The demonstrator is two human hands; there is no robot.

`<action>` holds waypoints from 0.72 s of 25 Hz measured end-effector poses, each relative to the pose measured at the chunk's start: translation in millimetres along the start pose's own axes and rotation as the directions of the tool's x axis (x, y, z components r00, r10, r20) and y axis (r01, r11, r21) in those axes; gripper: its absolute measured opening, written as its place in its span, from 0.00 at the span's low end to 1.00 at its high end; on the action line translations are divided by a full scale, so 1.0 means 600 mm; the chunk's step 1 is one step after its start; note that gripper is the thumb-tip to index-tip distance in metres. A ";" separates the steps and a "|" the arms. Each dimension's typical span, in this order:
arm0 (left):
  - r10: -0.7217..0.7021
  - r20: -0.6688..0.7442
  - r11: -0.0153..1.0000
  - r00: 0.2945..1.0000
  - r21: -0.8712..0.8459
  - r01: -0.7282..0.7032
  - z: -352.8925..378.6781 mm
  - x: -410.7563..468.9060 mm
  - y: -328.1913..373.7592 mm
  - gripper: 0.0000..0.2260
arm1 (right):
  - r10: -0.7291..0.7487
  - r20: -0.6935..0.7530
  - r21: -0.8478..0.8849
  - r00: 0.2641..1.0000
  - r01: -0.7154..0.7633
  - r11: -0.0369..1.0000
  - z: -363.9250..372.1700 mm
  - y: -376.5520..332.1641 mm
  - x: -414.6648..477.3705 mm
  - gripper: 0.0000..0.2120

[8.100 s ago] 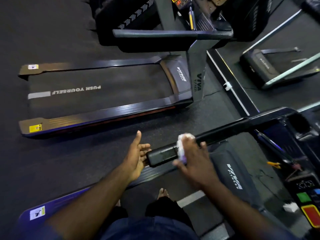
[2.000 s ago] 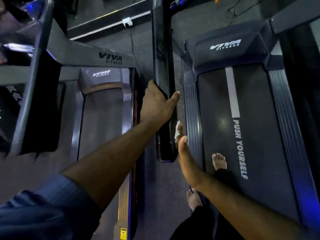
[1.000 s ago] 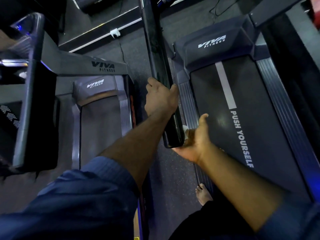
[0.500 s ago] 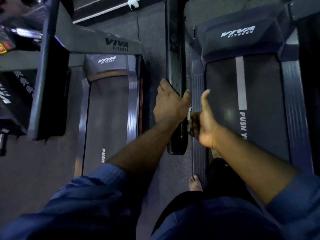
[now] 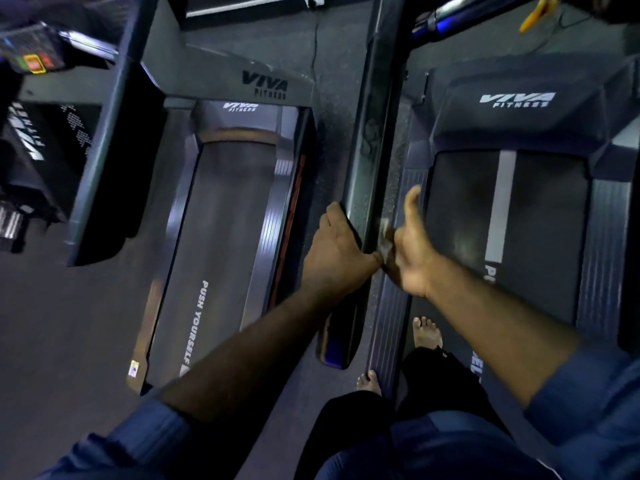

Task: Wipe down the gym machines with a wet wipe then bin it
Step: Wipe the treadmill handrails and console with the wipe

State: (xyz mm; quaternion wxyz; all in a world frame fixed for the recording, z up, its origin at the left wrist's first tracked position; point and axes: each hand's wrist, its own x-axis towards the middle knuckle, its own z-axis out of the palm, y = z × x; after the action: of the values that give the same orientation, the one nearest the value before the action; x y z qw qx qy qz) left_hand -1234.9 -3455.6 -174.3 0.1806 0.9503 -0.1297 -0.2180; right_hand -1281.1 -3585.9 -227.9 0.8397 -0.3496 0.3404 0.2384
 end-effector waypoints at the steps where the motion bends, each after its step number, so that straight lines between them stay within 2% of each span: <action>1: -0.003 0.009 1.000 1.000 -0.004 0.003 -0.009 0.014 0.009 0.45 | -0.007 0.034 -0.018 0.999 0.008 1.000 -0.003 -0.001 -0.004 0.53; 3: -0.010 0.012 0.999 1.000 -0.032 0.011 -0.022 0.050 0.032 0.41 | -0.037 0.014 0.011 0.999 0.037 0.999 -0.016 -0.038 0.019 0.53; 5: -0.010 -0.019 0.998 1.000 -0.057 0.009 -0.033 0.094 0.061 0.37 | -0.148 0.031 0.177 0.989 0.140 0.974 -0.047 -0.101 0.067 0.62; 6: -0.006 -0.041 0.998 0.999 -0.063 0.004 -0.039 0.115 0.074 0.36 | -0.172 -0.034 0.236 0.984 0.176 0.956 -0.071 -0.132 0.112 0.66; 7: -0.001 -0.052 0.998 0.999 -0.069 -0.003 -0.046 0.139 0.088 0.35 | -0.203 -0.060 0.238 0.977 0.211 0.948 -0.084 -0.158 0.137 0.69; 8: 0.001 -0.056 0.997 0.998 -0.082 -0.006 -0.050 0.160 0.100 0.34 | -0.219 -0.025 0.208 0.975 0.220 0.953 -0.073 -0.175 0.127 0.68; 9: -0.002 -0.059 0.995 0.998 -0.105 -0.004 -0.053 0.179 0.110 0.33 | -0.181 0.027 0.132 0.983 0.176 0.976 -0.067 -0.182 0.116 0.63; 10: -0.005 -0.071 0.992 0.997 -0.127 -0.004 -0.052 0.195 0.118 0.32 | -0.155 0.001 0.066 0.988 0.154 0.986 -0.049 -0.187 0.104 0.58; 13: 0.012 -0.160 0.995 0.987 -0.093 -0.027 -0.033 0.210 0.125 0.32 | -0.138 0.122 0.130 0.983 0.122 0.984 -0.050 -0.181 0.109 0.54; 14: 0.017 -0.178 0.997 0.984 -0.071 -0.031 -0.026 0.212 0.125 0.33 | -0.149 0.099 0.173 0.984 0.130 0.976 -0.054 -0.205 0.121 0.53; 17: 0.012 -0.192 0.997 0.981 -0.068 -0.026 -0.022 0.210 0.122 0.32 | -0.284 -0.029 0.217 0.958 0.283 0.934 -0.062 -0.306 0.167 0.50; 18: 0.006 -0.193 0.998 0.981 -0.066 -0.019 -0.026 0.213 0.125 0.31 | -0.335 -0.010 0.195 0.942 0.331 0.923 -0.062 -0.322 0.176 0.47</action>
State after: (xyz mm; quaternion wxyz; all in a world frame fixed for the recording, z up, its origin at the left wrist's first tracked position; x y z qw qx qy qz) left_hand -1129.1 -3560.0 -178.4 0.2256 0.9595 -0.1102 -0.1279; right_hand -1103.7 -3720.6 -243.0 0.9017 -0.3163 0.2880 0.0622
